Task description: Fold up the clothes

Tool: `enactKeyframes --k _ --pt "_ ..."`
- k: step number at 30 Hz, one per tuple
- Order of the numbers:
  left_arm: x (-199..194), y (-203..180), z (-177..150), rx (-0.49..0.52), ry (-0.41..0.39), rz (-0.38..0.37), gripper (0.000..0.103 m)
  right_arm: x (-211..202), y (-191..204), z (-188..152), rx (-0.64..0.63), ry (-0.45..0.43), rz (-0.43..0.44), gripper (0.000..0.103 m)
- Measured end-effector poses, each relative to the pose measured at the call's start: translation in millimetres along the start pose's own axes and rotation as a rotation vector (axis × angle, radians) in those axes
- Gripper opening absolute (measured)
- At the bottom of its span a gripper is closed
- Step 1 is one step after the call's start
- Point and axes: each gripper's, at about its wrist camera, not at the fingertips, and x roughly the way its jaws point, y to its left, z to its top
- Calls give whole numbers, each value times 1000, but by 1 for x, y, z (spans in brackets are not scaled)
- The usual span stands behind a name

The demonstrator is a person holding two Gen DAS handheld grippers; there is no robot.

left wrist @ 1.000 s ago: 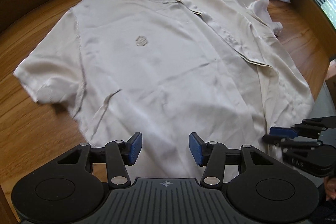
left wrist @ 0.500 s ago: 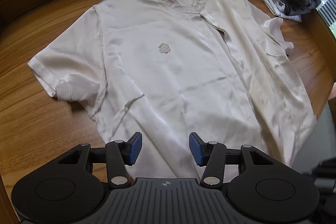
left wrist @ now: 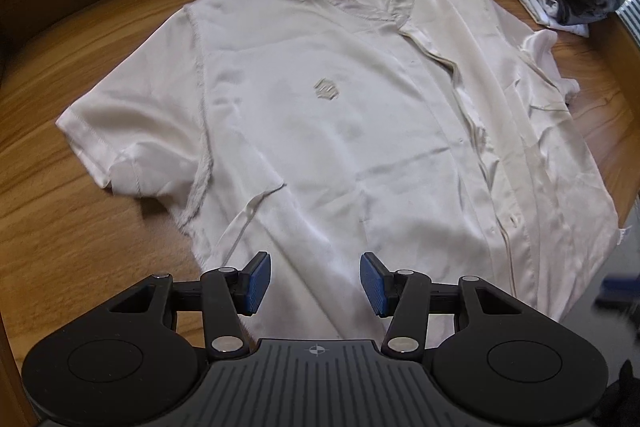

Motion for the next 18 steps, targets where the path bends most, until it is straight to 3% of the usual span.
enactKeyframes --k 10,18 --pt "-11 17 -18 -239 -15 90 53 8 -139 76 296 -133 -10 26" --pt "-16 9 -39 -440 -35 142 53 49 -204 124 478 -120 33 26"
